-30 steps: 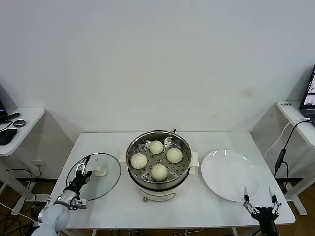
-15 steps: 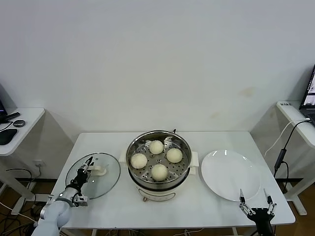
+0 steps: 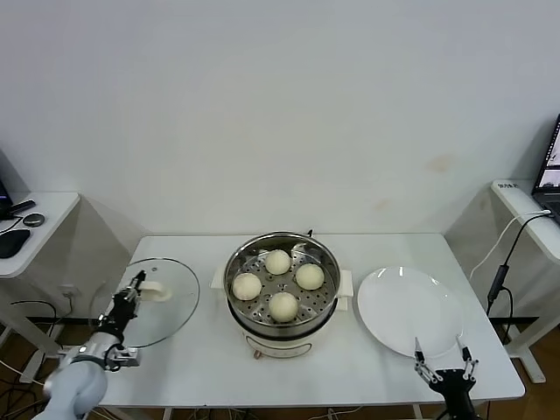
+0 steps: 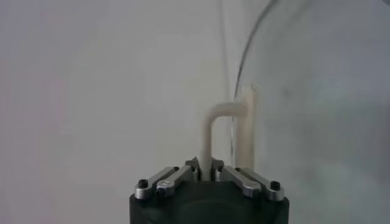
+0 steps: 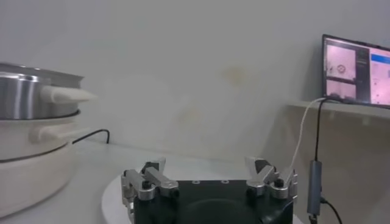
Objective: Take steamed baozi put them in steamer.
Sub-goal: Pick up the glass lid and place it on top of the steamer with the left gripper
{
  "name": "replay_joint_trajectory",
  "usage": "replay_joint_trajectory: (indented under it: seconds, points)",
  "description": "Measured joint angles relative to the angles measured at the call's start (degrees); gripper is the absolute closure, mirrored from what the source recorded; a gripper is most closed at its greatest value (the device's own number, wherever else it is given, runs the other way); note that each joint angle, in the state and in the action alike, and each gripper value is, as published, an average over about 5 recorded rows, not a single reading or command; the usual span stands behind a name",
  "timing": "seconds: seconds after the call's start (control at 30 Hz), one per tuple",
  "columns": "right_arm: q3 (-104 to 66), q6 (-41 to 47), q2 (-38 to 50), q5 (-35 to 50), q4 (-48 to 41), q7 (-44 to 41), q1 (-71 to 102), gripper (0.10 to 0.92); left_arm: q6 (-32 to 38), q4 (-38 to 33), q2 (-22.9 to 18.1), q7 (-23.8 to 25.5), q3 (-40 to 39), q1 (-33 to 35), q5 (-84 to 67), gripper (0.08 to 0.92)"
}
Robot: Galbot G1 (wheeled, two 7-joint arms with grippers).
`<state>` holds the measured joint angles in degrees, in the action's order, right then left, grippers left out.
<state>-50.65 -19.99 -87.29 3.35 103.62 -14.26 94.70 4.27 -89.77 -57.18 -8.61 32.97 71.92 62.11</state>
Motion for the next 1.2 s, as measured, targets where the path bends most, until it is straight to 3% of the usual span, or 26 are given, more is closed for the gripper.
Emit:
replay_joint_trajectory:
  seconds: [0.33, 0.6, 0.93, 1.2]
  points:
    - [2.54, -0.43, -0.18, -1.86, -1.23, 0.19, -0.92, 0.203, -15.01, -21.23, 6.91, 6.98, 2.15, 5.54, -10.54, 0.829]
    - [3.96, -0.76, -1.08, -4.59, -2.38, 0.79, -1.89, 0.203, -27.54, -29.38, 8.28, 11.18, -10.04, -1.28, -13.85, 0.829]
    - [5.75, -0.86, -2.21, -7.80, -3.63, 1.36, -3.39, 0.203, -37.31, -28.79, 1.66, 18.31, -29.49, -14.50, -6.08, 0.829]
    - [6.33, -1.13, -2.17, -8.88, -4.75, 1.39, -4.07, 0.203, -40.61, -25.79, -5.49, 24.23, -38.45, -19.52, 3.59, 0.829]
